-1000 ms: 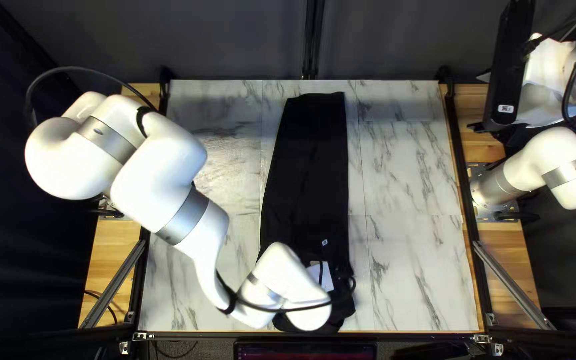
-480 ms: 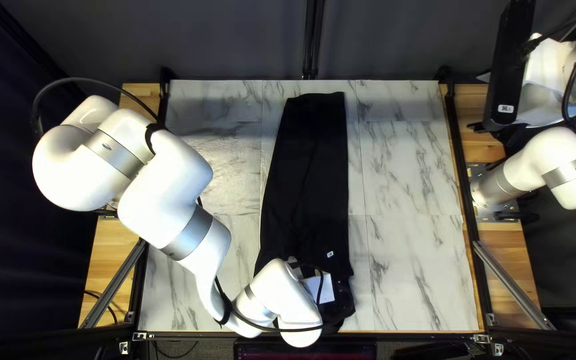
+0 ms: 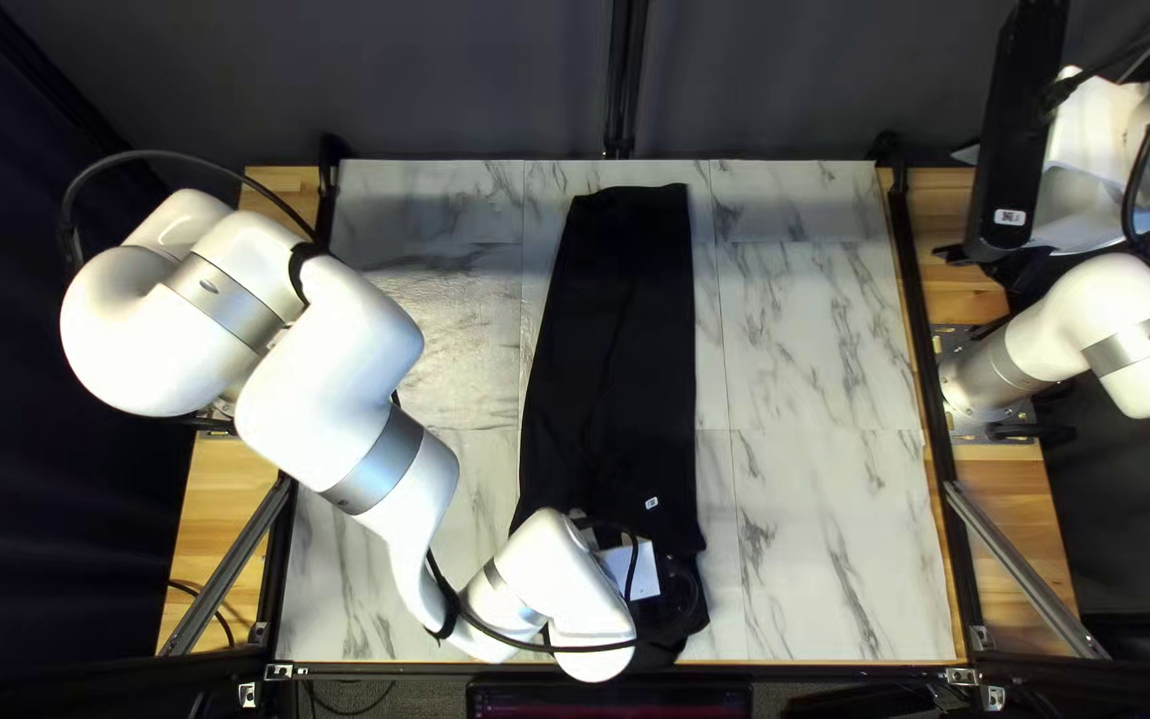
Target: Fold t-shirt
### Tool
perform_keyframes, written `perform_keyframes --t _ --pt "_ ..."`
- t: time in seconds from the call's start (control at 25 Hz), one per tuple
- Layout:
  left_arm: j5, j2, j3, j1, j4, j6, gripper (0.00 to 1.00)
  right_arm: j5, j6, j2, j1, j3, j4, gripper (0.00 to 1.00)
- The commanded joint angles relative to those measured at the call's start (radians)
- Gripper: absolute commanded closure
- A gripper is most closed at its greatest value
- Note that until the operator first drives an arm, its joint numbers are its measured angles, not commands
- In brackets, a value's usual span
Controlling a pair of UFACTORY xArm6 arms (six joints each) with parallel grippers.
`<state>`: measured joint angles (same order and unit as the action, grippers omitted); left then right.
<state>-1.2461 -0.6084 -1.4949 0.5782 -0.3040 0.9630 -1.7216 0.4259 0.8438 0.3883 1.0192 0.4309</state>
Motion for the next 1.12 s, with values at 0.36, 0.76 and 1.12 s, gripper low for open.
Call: perform_keyframes --t 0.36,0.76,1.12 --pt "-0.225 -0.028 -0.159 0.019 0.015 -0.044 1.00 0.000 0.000 0.000 0.000 0.000 0.000 0.00" --pt "-0.385 -0.082 -0.232 0.016 0.071 -0.028 1.00 0.000 0.000 0.000 0.000 0.000 0.000 0.00" --pt "-0.591 -0.190 -0.469 0.015 0.075 -0.057 0.98 0.000 0.000 0.000 0.000 0.000 0.000 0.00"
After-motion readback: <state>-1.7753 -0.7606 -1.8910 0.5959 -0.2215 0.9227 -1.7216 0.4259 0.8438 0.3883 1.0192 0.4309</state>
